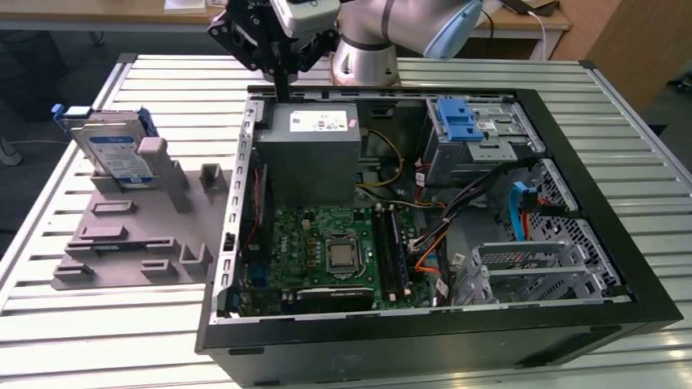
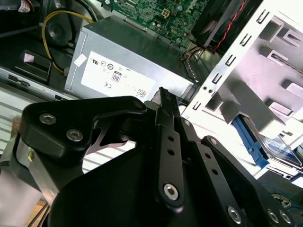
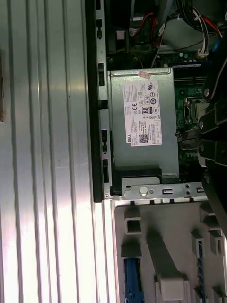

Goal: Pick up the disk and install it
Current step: 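Reach for the disk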

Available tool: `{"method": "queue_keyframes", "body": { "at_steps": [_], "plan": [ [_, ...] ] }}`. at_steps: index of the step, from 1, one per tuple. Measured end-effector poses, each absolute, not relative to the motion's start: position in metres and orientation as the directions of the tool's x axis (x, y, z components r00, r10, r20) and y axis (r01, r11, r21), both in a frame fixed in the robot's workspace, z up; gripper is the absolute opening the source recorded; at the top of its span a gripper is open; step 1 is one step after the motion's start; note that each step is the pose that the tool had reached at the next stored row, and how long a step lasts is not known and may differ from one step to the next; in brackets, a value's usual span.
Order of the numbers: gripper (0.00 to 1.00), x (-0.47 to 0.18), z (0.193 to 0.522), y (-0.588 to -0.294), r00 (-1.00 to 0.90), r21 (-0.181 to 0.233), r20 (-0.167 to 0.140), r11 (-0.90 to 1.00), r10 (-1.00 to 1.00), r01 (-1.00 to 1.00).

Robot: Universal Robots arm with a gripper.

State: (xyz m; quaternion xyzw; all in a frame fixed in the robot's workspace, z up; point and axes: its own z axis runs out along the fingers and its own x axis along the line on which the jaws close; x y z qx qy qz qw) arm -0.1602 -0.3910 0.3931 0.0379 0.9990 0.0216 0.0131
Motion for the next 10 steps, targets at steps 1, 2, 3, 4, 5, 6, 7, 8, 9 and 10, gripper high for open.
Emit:
{"method": "queue_keyframes", "body": {
  "at_steps": [1,2,3,4,5,6,7,8,9,10],
  "plan": [
    [0.11,-0.1607,0.3931,-0.3911,-0.997,0.044,-0.024,0.996,0.076,0.075],
    [0.11,-0.1613,0.3931,-0.391,-0.997,0.044,-0.024,0.996,0.076,0.075],
    [0.11,-0.1619,0.3931,-0.391,-0.997,0.044,-0.024,0.996,0.076,0.075],
    [0.11,-0.1626,0.3931,-0.391,-0.997,0.044,-0.024,0.996,0.076,0.075],
    [0.11,-0.1633,0.3931,-0.391,-0.997,0.044,-0.024,0.996,0.076,0.075],
    [0.11,-0.1641,0.3931,-0.391,-0.997,0.044,-0.024,0.996,0.076,0.075],
    [0.11,-0.1649,0.393,-0.3909,-0.997,0.044,-0.024,0.996,0.076,0.075],
    [0.11,-0.1657,0.393,-0.3909,-0.997,0.044,-0.024,0.996,0.076,0.075],
    [0.11,-0.1664,0.393,-0.3908,-0.997,0.044,-0.024,0.996,0.076,0.075],
    [0.11,-0.1672,0.393,-0.3907,-0.997,0.044,-0.024,0.996,0.076,0.075]
  ]
}}
